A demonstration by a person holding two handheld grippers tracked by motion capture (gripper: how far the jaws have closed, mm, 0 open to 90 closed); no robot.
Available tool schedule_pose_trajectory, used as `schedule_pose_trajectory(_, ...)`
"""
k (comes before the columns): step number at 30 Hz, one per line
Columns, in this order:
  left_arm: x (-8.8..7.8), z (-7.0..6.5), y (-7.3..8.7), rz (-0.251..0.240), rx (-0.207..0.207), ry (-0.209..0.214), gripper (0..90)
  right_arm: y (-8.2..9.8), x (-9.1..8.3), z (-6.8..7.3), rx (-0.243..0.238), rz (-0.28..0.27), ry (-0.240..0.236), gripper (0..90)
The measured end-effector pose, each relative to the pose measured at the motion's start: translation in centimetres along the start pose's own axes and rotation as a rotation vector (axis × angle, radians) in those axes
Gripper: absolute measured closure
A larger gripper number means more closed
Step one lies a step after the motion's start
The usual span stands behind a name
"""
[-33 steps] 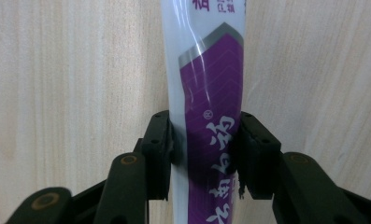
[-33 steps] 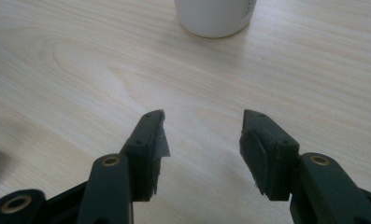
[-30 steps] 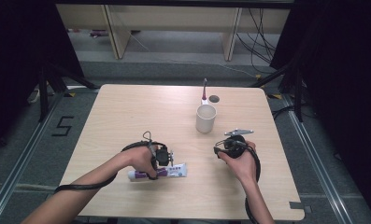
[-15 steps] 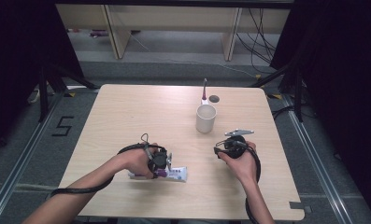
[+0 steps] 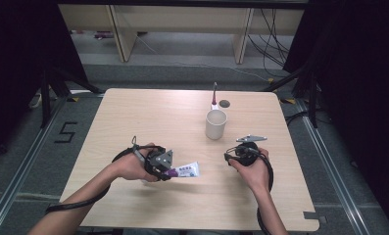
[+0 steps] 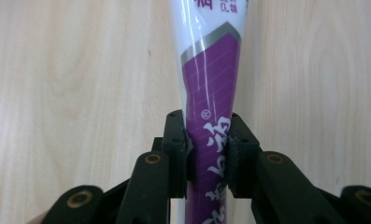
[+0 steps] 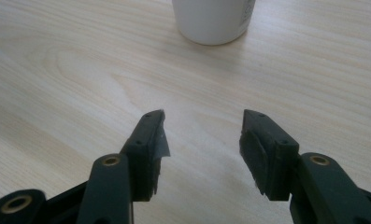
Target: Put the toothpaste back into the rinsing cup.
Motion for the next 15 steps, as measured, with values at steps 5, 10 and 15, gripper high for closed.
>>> schedule_pose_trajectory(5,-1.0,0.4,-0.3,-0.146,-0.046,-0.047,73.8,0.0,-0.1,-0.1,-0.009,-0.010,-0.001,50.4)
schedule_pose_trajectory(10,-1.8,0.8,-0.5,-0.340,-0.154,-0.105,74.0,-0.2,-0.1,-0.2,-0.035,-0.031,0.000,50.7)
schedule_pose_trajectory(15,-2.5,1.0,-0.6,-0.514,-0.277,-0.191,74.2,-0.4,-0.1,0.2,-0.036,-0.067,-0.016,50.8)
Point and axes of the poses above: each handheld gripper's, and its own axes: x roughly forward along the jaws, y roughly out of its underside, z roughly to its left, the point moved 6 cm from there along x, roughly forward along the jaws, and after that the axes turned 3 degrees about -y, right-handed, at the moved point
